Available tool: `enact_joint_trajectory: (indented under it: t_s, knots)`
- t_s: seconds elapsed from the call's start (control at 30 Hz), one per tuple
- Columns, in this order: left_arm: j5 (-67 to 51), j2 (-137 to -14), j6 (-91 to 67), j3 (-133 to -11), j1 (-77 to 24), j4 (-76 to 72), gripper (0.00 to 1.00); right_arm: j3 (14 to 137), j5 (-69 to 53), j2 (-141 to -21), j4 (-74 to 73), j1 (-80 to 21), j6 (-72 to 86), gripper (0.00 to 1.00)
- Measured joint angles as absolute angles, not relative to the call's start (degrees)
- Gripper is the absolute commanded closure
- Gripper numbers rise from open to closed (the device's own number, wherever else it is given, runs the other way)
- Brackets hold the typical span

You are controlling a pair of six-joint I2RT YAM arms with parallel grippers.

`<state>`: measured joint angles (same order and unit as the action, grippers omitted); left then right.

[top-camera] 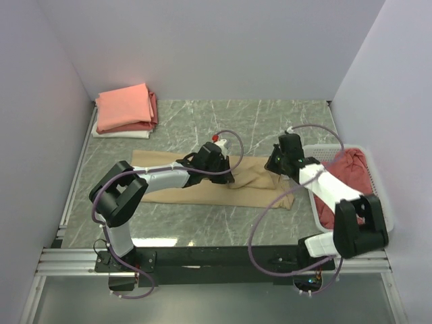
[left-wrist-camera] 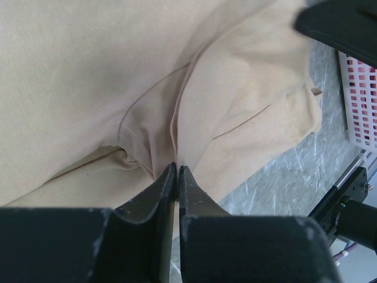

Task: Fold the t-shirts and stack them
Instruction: Fold the tshirt

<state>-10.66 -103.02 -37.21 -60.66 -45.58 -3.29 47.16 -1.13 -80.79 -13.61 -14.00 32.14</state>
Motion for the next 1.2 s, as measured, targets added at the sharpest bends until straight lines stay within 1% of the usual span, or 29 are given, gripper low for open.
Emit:
enact_joint_trajectory:
  t_s: [0.17, 0.5, 0.57, 0.6, 0.7, 0.93, 1.2]
  knots:
    - [-10.4, -103.0, -37.0, -62.1, -45.6, -1.3, 0.92, 40.5, -1.6, -69.9, -13.7, -14.0, 33.7, 1.00]
    - [-10.3, -103.0, -35.5, -63.2, -44.6, 0.2, 0.91, 30.3, -2.5, -55.9, -16.7, -14.0, 37.1, 1.00]
    - [-10.8, -103.0, -34.7, -63.5, -44.1, 1.5, 0.90, 29.1, -2.7, -54.6, -16.9, -14.0, 37.7, 1.00]
    - [-11.0, -103.0, -34.2, -63.7, -43.8, 2.2, 0.88, 28.4, -2.7, -54.0, -16.9, -14.0, 38.0, 1.00]
    - [-12.2, -102.9, -32.6, -64.8, -43.0, 4.3, 0.86, 26.8, -2.9, -52.6, -17.3, -14.0, 38.6, 1.00]
    - [-16.4, -103.0, -28.9, -69.8, -42.6, 9.1, 0.80, 25.0, -2.9, -50.8, -17.5, -14.0, 39.9, 1.00]
    - [-22.6, -106.8, -27.6, -71.5, -42.6, 9.3, 0.76, 23.3, -1.9, -50.8, -18.7, -14.0, 41.1, 1.00]
